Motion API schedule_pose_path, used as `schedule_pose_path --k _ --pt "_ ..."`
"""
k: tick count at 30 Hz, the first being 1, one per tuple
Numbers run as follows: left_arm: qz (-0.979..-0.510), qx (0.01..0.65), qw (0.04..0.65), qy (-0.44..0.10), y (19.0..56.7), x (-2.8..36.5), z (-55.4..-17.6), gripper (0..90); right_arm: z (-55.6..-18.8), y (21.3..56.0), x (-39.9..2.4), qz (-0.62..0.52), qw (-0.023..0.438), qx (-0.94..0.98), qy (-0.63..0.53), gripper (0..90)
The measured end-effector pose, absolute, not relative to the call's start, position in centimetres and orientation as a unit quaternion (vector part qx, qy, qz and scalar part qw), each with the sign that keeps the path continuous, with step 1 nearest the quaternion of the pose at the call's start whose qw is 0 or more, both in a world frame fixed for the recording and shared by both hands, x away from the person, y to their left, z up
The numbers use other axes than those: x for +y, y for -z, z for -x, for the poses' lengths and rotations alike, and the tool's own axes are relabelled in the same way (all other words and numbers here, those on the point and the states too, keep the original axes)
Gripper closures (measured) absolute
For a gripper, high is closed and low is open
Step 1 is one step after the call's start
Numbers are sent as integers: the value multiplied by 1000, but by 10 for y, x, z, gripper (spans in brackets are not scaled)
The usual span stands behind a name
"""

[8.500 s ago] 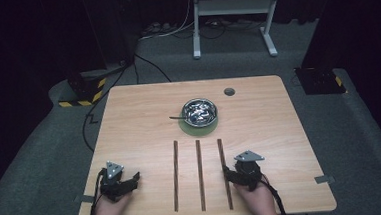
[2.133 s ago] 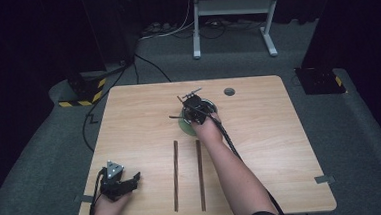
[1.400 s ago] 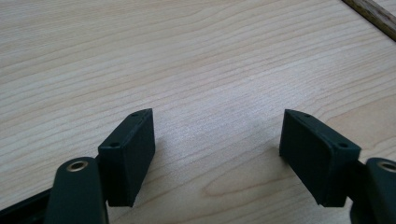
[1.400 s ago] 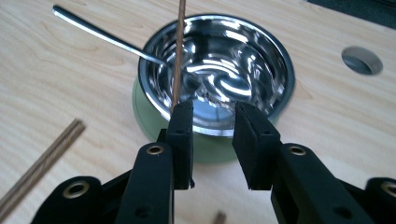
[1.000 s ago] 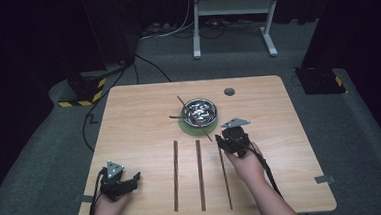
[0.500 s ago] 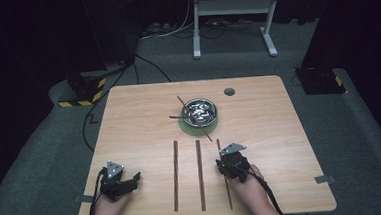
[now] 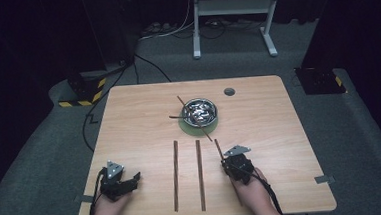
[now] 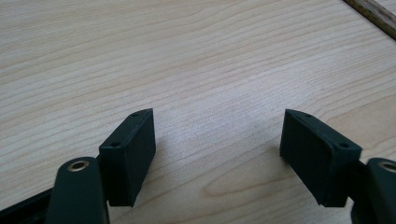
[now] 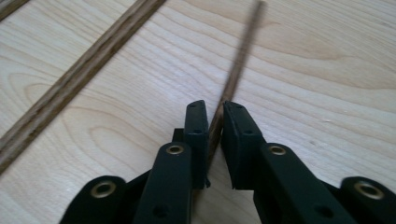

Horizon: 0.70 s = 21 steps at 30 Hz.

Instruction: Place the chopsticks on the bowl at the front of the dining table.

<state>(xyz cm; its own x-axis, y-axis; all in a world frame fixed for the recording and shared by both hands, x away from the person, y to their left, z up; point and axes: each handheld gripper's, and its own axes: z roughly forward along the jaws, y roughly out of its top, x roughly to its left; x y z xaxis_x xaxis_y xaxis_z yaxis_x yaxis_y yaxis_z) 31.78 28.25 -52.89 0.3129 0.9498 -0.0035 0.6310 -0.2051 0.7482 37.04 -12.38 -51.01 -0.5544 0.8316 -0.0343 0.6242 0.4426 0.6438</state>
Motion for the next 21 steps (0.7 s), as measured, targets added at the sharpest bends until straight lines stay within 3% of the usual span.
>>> schedule_pose_path --k 8,16,21 --pt "-739 535 333 -239 529 283 -318 268 -390 509 -144 -468 183 816 -287 797" --pt "-739 534 335 -239 529 282 -318 274 -398 505 -153 -479 153 820 -275 738" --pt "-738 534 335 -239 529 282 -318 274 -401 503 -151 -469 152 829 -263 762"
